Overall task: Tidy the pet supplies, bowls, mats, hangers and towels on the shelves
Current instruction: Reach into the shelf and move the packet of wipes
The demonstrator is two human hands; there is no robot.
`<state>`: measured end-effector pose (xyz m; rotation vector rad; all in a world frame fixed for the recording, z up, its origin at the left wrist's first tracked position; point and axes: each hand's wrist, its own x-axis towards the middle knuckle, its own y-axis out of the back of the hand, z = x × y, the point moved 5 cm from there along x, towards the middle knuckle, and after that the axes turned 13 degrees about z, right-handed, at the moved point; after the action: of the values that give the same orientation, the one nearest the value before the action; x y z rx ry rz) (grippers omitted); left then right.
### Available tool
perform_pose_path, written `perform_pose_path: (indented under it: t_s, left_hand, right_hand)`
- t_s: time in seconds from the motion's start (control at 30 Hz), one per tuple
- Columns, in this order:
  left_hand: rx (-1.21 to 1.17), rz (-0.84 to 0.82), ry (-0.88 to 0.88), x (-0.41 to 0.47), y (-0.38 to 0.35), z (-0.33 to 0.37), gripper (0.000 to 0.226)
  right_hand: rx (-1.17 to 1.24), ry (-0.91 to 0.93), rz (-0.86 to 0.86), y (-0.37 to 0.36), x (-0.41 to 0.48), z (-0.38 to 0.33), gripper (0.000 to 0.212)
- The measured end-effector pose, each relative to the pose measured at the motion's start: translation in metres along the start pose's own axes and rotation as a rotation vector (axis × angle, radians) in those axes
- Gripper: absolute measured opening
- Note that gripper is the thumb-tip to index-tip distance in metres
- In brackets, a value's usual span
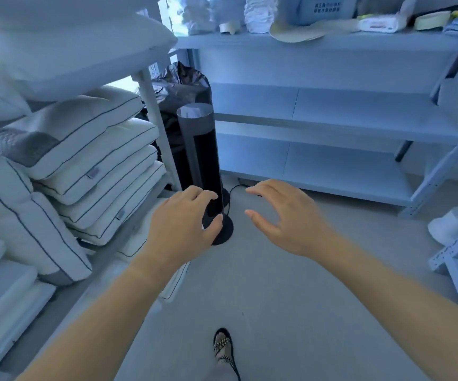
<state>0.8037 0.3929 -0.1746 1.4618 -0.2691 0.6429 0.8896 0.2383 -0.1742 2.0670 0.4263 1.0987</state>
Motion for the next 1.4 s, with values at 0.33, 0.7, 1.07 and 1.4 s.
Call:
perform_pose_path:
  t_s: [0.33, 0.7, 1.07, 1.4]
  left_hand:
    - [-0.045, 0.059, -0.091, 0.187, -0.083, -0.047, 0.037]
    - [-0.161, 0.012, -0.2, 0.338, -0.18, -0.057, 0.033]
    - [-0.181, -0.008, -0.224, 0.505, -0.298, -0.022, 0.038]
    - [-0.11, -0.003, -0.186, 0.654, -0.386, -0.003, 0.034]
  right_hand:
    - [-0.127, -0.056, -0.003, -0.051, 0.156, 0.09, 0.039]
    - [-0.161, -0.185, 0.082, -0.083, 0.259, 0.198, 0.036]
    - [-0.143, -0.196, 0.068, -0.104, 0.385, 0.356, 0.038]
    - [-0.198, -0.093, -0.03, -0.122, 0.516, 0.495, 0.046]
